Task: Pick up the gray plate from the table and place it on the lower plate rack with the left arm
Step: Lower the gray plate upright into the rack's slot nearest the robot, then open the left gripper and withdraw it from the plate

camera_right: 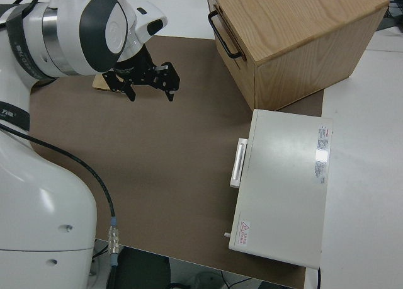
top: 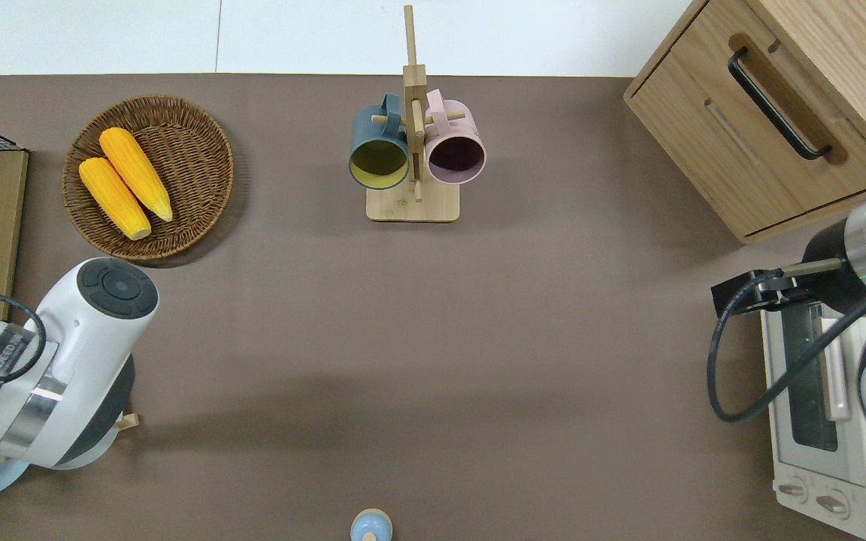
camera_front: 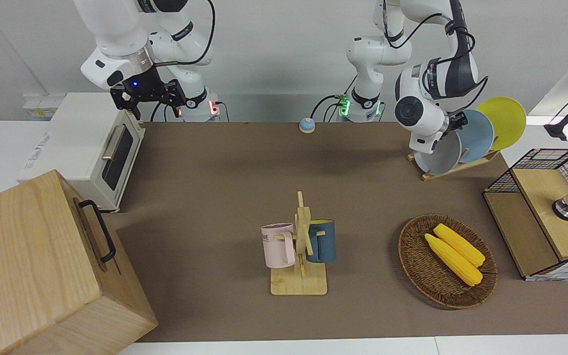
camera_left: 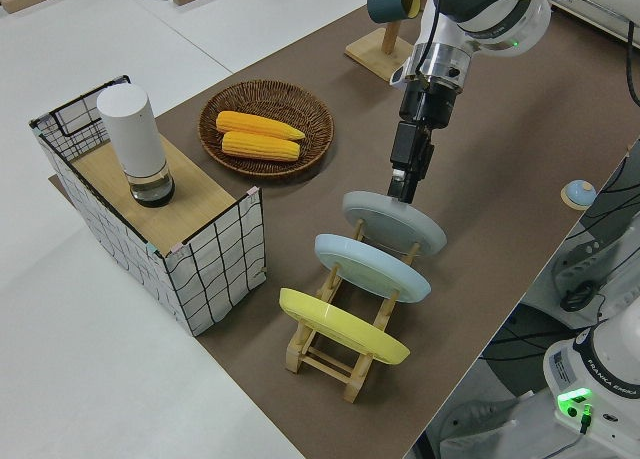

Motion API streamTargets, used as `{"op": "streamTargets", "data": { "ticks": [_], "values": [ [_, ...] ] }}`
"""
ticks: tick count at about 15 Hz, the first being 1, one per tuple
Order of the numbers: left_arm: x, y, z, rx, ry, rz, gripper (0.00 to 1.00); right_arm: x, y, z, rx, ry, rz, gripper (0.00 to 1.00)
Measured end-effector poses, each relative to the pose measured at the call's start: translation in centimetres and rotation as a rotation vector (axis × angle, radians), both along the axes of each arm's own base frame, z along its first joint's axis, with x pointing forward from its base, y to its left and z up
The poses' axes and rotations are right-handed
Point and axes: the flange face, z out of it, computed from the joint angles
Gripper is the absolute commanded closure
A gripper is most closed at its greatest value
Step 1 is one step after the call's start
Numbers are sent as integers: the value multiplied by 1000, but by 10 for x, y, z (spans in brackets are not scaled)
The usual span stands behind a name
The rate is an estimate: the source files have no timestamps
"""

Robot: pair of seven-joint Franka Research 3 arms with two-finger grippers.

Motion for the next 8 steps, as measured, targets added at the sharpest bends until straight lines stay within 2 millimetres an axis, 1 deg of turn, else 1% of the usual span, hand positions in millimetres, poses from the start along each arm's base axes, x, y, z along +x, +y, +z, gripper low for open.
{"op": "streamTargets", "data": {
  "ticks": [2,4,5,7,8],
  "values": [
    [5,-6,18,-66,0,11,333,0,0,0,0,0,0,17],
    [10,-13,44,-128,-7,16,327,0,0,0,0,0,0,17],
    [13,-18,57,-168,-13,18,304,0,0,0,0,0,0,17],
    [18,-28,84,-271,-34,23,77,0,0,0,0,0,0,17],
    [20,-33,94,-317,-45,25,18,0,0,0,0,0,0,17]
  ]
}}
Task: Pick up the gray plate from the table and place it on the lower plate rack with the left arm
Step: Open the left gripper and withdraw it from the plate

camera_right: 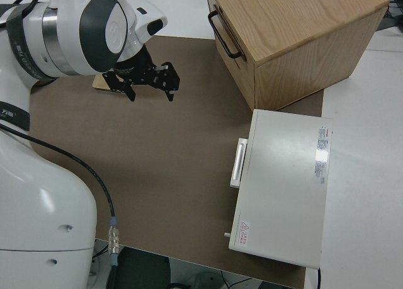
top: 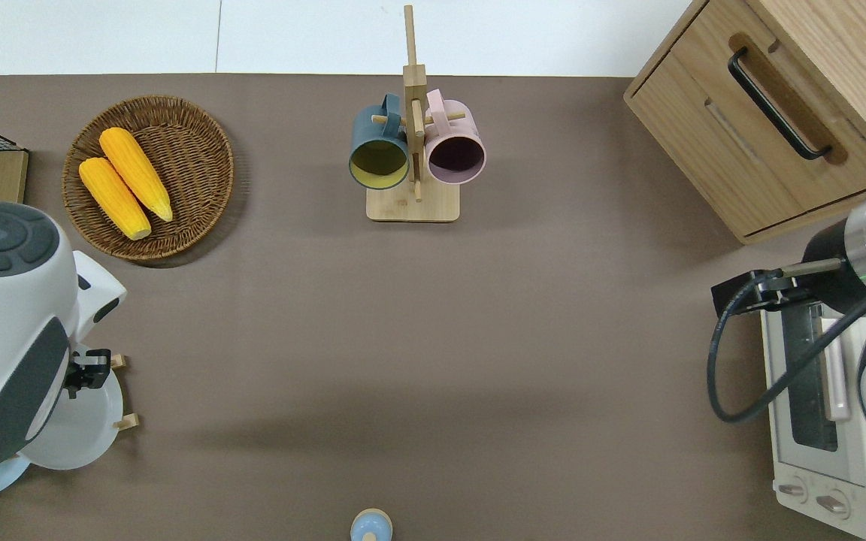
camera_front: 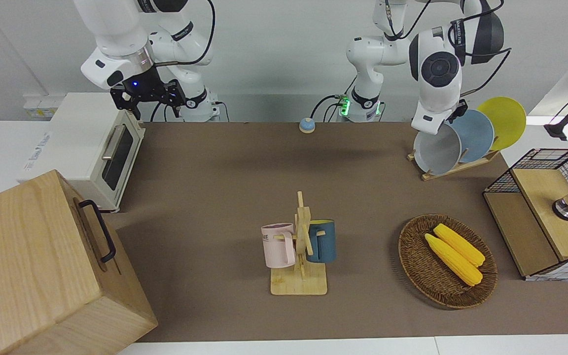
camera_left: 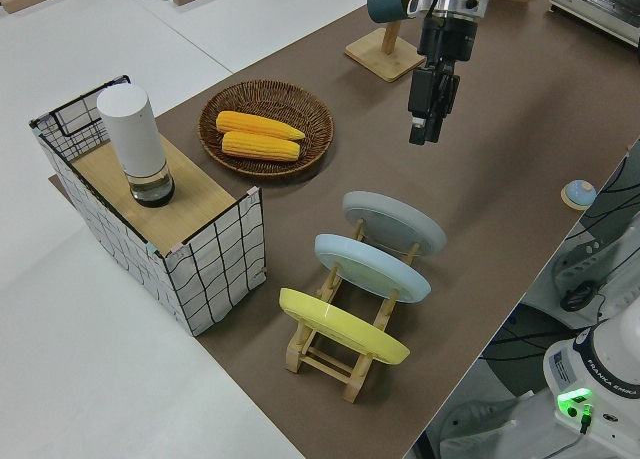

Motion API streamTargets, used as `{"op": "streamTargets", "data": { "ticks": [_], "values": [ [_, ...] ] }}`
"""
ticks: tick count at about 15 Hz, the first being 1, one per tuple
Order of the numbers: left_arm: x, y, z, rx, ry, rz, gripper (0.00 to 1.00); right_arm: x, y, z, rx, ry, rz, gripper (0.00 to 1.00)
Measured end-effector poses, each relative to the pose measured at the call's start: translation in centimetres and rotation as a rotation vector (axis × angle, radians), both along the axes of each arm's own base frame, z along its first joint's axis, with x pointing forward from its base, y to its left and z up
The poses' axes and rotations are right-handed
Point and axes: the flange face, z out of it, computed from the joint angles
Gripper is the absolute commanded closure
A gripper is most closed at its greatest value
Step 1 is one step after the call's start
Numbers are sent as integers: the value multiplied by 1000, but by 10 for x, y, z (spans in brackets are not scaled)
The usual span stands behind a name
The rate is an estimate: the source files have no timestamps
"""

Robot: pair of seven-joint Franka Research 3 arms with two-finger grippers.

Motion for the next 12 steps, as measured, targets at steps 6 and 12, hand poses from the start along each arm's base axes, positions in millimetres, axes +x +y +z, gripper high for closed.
{"op": "streamTargets", "data": {
  "ticks": [6,12],
  "values": [
    [9,-33,49,-296,-87,49,7,0,0,0,0,0,0,17],
    [14,-50,97,-463,-171,53,7,0,0,0,0,0,0,17]
  ]
}}
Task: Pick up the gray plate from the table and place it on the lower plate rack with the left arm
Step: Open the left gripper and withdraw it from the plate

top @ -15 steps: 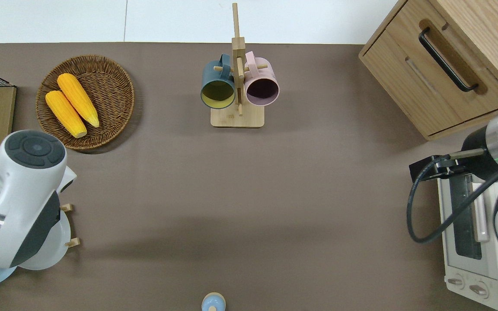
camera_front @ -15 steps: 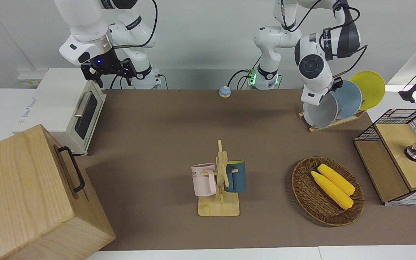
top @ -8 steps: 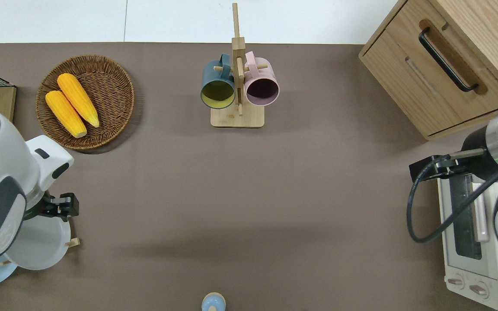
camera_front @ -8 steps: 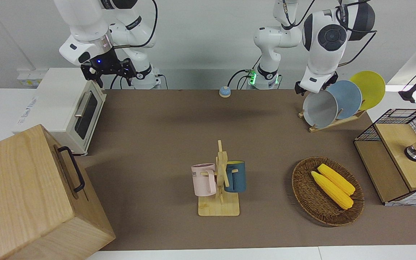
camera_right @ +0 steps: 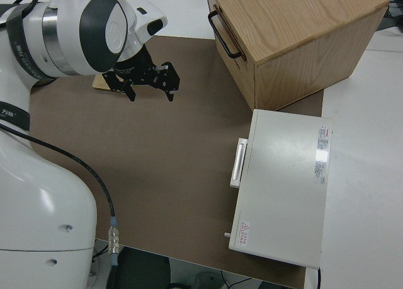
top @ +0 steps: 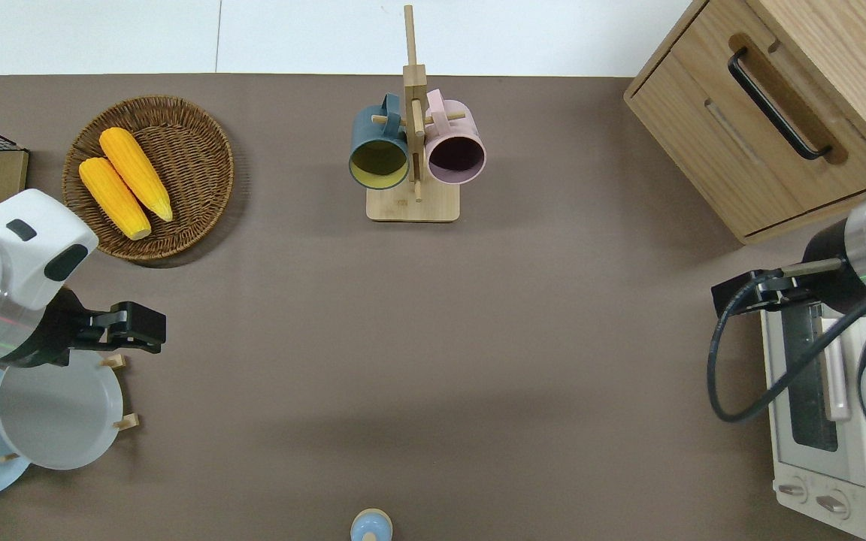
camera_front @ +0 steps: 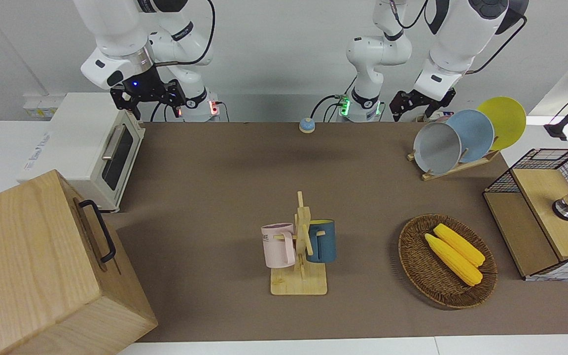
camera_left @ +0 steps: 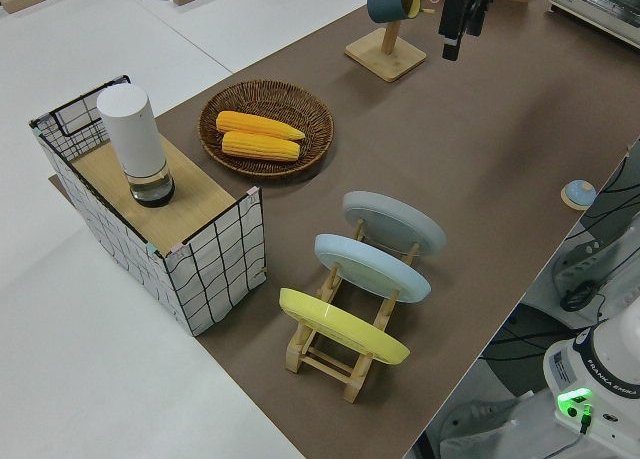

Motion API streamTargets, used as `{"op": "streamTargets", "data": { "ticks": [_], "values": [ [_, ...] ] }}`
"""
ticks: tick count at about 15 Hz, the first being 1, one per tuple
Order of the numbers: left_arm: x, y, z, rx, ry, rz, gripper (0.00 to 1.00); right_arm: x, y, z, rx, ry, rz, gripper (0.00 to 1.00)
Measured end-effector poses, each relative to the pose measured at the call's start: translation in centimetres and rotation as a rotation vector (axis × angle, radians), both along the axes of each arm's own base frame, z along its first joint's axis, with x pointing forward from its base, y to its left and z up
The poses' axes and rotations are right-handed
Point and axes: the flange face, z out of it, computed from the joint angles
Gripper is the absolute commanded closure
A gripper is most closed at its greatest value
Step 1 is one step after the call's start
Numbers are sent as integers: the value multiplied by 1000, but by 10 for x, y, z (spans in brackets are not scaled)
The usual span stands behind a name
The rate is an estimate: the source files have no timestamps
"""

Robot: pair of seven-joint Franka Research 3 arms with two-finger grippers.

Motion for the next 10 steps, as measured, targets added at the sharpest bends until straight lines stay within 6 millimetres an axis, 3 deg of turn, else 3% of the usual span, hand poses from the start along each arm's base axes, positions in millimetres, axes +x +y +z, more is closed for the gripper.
{"op": "streamTargets", "data": {
  "ticks": [5,10],
  "values": [
    [1,-2,13,-75,-23,-133,7,0,0,0,0,0,0,17],
    [3,-9,9,-85,-14,-162,7,0,0,0,0,0,0,17]
  ]
}}
